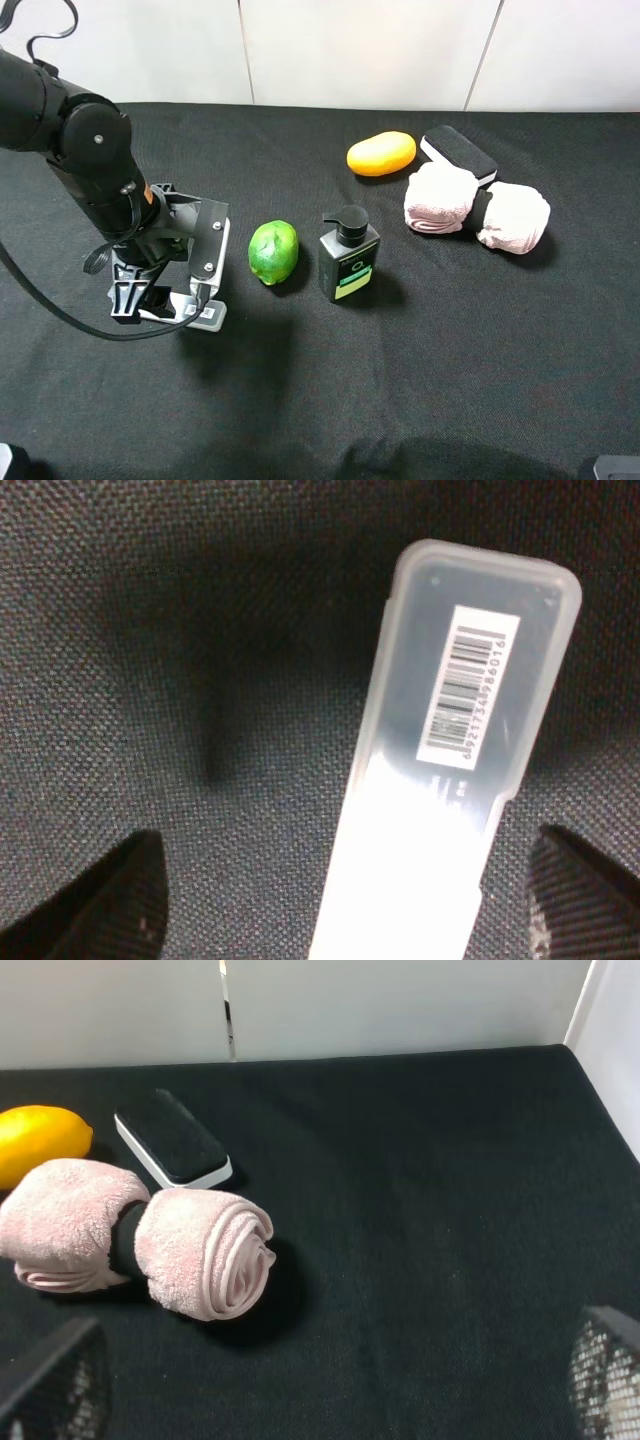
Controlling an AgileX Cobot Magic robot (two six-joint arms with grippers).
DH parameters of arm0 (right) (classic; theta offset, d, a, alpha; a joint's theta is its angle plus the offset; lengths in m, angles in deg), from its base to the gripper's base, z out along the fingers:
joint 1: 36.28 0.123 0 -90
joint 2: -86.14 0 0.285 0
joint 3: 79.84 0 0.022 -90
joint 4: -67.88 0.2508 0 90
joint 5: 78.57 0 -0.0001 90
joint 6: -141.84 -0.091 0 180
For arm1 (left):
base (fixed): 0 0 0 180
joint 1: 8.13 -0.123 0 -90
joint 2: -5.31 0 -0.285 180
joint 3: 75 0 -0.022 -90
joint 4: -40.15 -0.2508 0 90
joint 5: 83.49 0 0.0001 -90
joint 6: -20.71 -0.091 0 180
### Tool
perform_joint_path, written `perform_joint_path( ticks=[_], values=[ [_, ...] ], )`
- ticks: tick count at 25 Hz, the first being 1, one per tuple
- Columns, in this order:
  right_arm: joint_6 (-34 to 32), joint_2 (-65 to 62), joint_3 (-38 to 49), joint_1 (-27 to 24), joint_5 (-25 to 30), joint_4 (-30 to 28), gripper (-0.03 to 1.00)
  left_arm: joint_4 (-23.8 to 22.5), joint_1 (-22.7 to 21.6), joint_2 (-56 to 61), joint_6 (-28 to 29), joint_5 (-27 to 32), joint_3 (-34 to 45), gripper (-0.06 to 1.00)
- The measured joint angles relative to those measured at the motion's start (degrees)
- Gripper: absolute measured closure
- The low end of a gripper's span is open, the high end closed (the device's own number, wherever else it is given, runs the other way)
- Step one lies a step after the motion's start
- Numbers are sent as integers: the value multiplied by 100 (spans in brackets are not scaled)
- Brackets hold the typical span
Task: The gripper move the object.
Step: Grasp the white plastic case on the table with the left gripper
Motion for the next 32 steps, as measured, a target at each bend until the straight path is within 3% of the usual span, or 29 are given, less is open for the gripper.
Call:
perform_joint_path(
  ticks=[32],
  values=[
    [0,0,0,0,0,0,27,59,0,0,76,-392,216,18]
  ],
)
